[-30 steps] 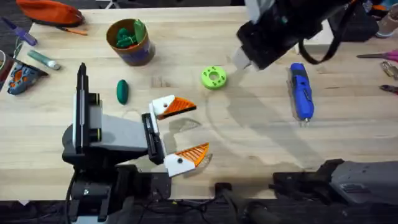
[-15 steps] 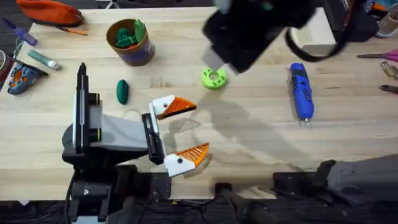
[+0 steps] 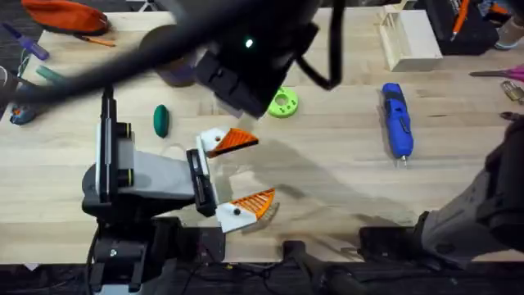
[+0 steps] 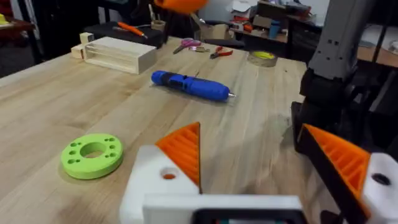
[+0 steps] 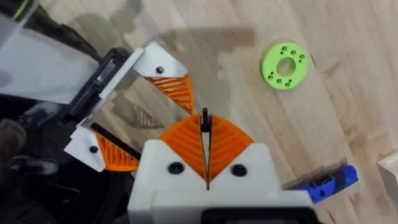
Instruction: Pick up the gripper from the table and insert it into the empty holder that is missing its gripper. Then pick up a screw, insert it into the mounting hole, and use the screwdriver to tighten it. Finally, clean up the table by picking up the vegetable and placing it into the bucket.
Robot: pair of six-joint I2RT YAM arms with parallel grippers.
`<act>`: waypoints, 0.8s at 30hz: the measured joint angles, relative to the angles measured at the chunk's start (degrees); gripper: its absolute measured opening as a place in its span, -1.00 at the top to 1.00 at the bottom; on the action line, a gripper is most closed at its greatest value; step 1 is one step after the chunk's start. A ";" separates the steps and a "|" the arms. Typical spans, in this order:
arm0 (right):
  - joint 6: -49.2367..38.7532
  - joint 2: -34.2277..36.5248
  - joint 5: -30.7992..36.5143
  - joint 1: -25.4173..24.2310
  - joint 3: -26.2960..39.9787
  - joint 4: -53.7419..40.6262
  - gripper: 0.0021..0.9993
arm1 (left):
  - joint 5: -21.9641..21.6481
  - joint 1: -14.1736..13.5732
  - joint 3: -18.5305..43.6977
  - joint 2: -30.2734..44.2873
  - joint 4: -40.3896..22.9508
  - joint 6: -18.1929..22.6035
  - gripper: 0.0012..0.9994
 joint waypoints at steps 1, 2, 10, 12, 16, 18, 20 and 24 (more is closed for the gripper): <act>-0.49 0.32 0.00 0.45 0.00 0.02 0.99 | 0.00 0.00 0.00 0.00 0.00 0.00 -0.97; -0.93 0.60 0.00 0.86 0.00 0.04 0.99 | 0.00 0.00 0.00 0.00 0.00 0.00 -0.97; -2.74 2.28 -0.02 2.82 0.07 1.51 0.99 | 0.00 0.00 0.00 0.00 0.00 0.00 -0.97; -2.85 2.54 -0.02 3.07 0.09 1.96 0.99 | 0.00 0.00 0.00 0.00 0.00 0.00 -0.97; -3.86 3.21 -0.20 3.38 0.09 2.83 0.99 | 0.00 0.00 0.00 0.00 0.00 0.00 -0.97; -4.50 3.72 -0.73 3.40 0.11 3.20 0.99 | 0.00 0.00 0.00 0.00 0.00 0.00 -0.97; -5.12 4.24 -0.97 3.40 0.10 3.46 0.99 | 0.00 0.00 0.00 0.00 0.00 0.00 -0.97; -6.12 5.17 -1.14 3.40 0.11 3.83 0.99 | 0.01 0.00 0.00 0.00 0.00 0.00 -0.97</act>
